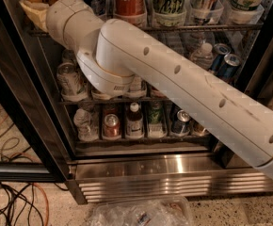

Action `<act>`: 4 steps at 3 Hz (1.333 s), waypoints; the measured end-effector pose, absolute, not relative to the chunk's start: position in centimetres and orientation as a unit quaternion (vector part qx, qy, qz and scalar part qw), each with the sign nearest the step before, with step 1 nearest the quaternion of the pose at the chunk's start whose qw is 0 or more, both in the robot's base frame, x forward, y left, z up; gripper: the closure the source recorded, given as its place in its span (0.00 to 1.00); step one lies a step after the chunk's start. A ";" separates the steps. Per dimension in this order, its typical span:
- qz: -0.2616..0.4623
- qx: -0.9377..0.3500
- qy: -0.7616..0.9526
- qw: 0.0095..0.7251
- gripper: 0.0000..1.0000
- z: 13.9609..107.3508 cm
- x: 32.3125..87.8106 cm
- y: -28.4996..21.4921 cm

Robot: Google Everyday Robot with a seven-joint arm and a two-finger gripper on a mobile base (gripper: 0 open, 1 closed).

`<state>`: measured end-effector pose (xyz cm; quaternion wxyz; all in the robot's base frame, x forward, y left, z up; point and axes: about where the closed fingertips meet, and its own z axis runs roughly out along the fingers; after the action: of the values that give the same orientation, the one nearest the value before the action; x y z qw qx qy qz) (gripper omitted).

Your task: Pick orange can from top shelf of fridge

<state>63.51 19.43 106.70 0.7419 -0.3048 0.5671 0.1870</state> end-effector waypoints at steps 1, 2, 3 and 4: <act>0.183 -0.306 0.558 0.749 1.00 106.7 63.2 19.3; 0.175 -0.307 0.544 0.761 1.00 107.1 63.0 18.9; 0.168 -0.309 0.528 0.773 1.00 107.6 62.8 18.7; 0.162 -0.312 0.513 0.783 1.00 108.8 62.7 18.6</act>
Offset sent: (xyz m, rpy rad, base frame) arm -0.0078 -0.0114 0.0058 0.0046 -0.1150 -0.0222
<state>62.70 18.61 108.78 0.7832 -0.3120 0.5128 0.1624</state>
